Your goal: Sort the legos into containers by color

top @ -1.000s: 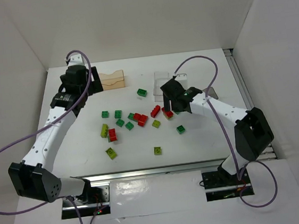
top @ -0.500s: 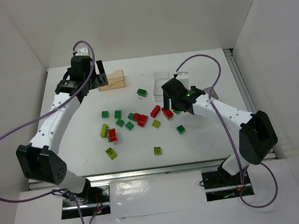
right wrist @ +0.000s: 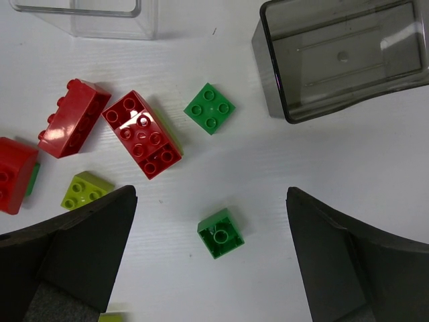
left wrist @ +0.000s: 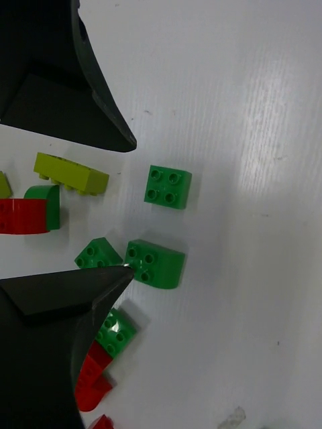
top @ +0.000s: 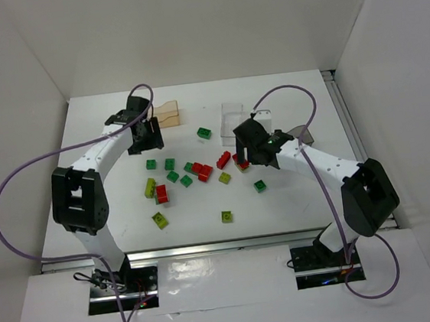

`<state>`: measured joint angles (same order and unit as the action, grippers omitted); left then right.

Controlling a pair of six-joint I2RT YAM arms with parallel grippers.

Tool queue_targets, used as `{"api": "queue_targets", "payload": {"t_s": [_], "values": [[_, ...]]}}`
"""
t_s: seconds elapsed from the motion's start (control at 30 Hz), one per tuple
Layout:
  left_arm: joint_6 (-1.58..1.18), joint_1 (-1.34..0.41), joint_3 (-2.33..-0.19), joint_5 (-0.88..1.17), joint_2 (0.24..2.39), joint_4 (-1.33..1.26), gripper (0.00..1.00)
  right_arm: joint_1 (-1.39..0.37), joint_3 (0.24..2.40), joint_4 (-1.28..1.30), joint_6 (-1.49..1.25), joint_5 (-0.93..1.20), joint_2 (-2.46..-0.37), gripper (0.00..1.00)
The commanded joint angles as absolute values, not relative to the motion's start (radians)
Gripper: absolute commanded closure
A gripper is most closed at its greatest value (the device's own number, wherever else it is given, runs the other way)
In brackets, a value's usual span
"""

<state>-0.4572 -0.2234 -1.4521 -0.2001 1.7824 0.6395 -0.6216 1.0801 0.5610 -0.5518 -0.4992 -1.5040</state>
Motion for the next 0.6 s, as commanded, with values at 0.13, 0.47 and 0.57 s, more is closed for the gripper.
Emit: {"api": "queue_targets", "payload": {"t_s": [0.13, 0.47, 0.57], "values": [[-0.522, -0.146, -1.404, -0.186, 1.877, 0.640, 0.15, -0.621, 1.081, 0.508, -0.545, -0.485, -1.485, 0.00], [-0.522, -0.146, -1.404, -0.114, 1.957, 0.607, 0.27, -0.621, 1.101, 0.531, -0.545, -0.485, -1.522, 0.00], [-0.522, -0.146, -1.414, -0.127, 1.977, 0.618, 0.41, -0.621, 1.112, 0.531, -0.545, -0.494, -1.531, 0.00]]}}
